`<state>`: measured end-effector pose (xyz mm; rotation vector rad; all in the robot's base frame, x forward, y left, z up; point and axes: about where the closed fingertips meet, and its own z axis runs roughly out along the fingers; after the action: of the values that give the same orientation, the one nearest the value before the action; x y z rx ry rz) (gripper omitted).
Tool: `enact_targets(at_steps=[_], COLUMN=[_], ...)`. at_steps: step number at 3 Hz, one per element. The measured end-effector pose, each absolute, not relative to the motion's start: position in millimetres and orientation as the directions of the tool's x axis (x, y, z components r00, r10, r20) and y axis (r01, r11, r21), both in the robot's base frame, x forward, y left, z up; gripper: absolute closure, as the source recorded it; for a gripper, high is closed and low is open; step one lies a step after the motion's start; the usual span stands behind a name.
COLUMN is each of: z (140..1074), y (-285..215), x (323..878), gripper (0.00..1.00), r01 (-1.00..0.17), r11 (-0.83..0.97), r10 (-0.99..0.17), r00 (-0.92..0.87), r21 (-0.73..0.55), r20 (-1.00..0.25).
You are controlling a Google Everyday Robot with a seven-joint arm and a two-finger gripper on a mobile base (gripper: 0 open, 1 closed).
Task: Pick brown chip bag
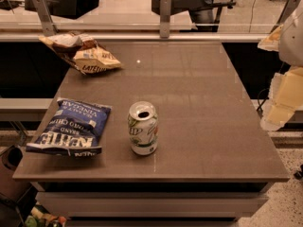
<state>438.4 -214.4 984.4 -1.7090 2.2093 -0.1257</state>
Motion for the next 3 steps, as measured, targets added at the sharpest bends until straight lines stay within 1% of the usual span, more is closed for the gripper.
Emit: enact_targets(at_steps=[1, 2, 3], z=[984.5, 990.2, 994.3], y=[-214.4, -210.5, -200.0], x=[438.4, 451.1, 479.0], gripper=[0.00, 0.00, 0.00], r01=[-0.922, -0.916, -0.897], r11=[0.271, 0.280, 0.324], r10=[-0.953, -0.948, -0.928], r00=[-0.216, -0.216, -0.239], r21=[-0.276, -0.288, -0.302], r20=[-0.214, -0.234, -0.287])
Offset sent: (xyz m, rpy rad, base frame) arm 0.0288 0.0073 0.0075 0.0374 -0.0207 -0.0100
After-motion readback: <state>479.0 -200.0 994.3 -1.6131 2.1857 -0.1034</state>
